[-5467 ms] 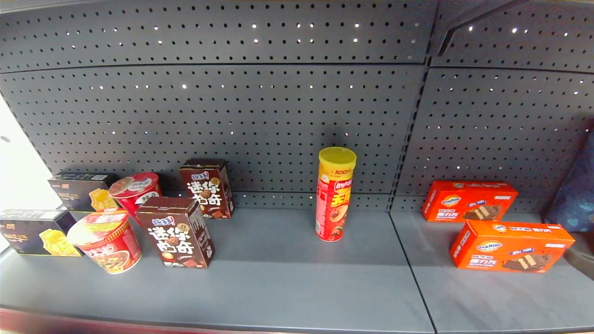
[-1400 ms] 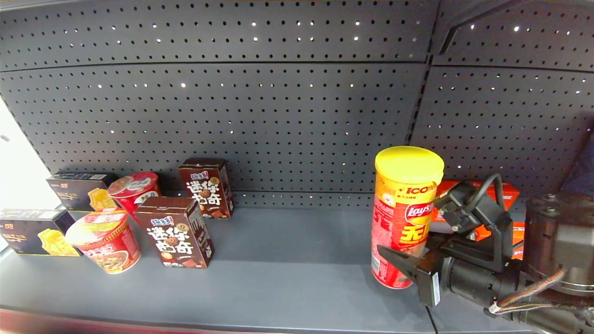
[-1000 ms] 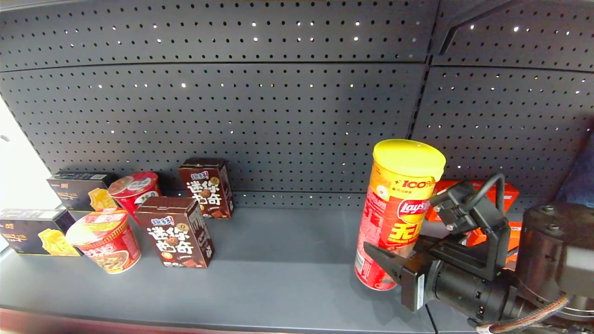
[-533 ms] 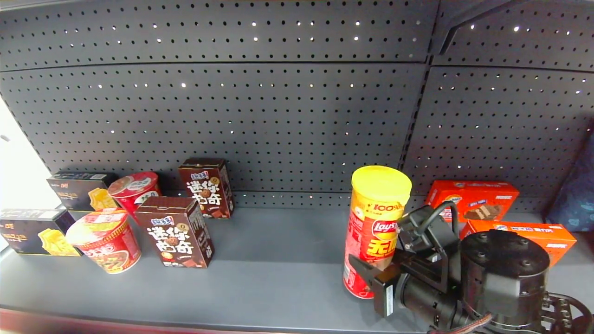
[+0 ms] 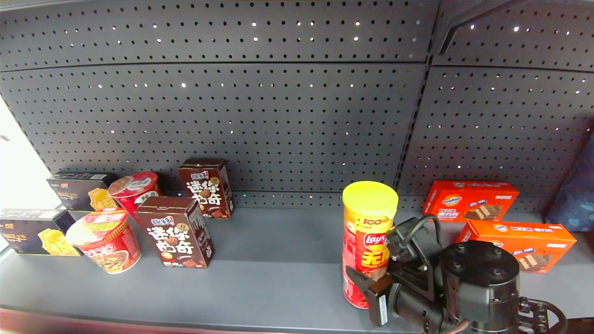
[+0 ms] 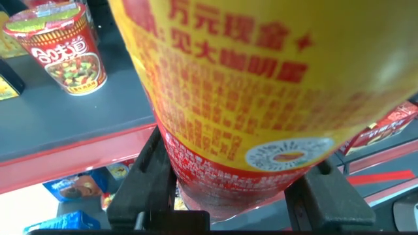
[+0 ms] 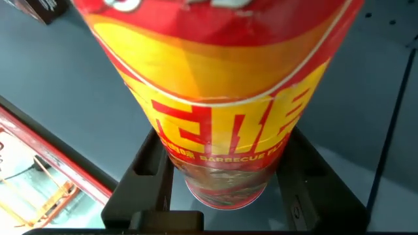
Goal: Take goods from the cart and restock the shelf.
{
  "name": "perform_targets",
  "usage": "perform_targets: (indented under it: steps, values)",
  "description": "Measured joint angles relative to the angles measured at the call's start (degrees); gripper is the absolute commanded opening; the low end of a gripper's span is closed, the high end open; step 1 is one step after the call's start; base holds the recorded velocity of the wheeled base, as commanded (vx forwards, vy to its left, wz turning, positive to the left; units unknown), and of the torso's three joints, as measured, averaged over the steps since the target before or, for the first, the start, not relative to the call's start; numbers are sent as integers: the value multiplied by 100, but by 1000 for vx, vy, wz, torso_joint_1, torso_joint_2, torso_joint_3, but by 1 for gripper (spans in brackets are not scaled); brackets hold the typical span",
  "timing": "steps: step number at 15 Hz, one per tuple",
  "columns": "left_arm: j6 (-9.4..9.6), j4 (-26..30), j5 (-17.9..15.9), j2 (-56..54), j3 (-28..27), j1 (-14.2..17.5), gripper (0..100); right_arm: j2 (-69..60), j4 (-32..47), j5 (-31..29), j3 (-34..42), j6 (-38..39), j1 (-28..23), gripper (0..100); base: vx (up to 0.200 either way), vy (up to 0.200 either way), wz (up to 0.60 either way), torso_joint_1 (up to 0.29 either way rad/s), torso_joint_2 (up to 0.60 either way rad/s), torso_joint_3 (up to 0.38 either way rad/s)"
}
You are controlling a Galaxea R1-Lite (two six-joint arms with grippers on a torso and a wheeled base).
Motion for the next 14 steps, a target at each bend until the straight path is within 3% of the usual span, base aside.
perform_targets:
  steps: [11, 12, 14]
  values:
    - [-1, -5, -6, 0, 94, 0, 0, 91, -132, -11, 199, -11, 211, 0, 0, 0, 0, 0, 0, 0]
    - [0, -16, -6, 0, 110, 0, 0, 91, -143, -9, 221, -9, 211, 100, 0, 0, 0, 0, 0, 0]
    - [0, -21, -9, 0, 132, 0, 0, 95, -145, -7, 301, -9, 207, 100, 0, 0, 0, 0, 0, 0]
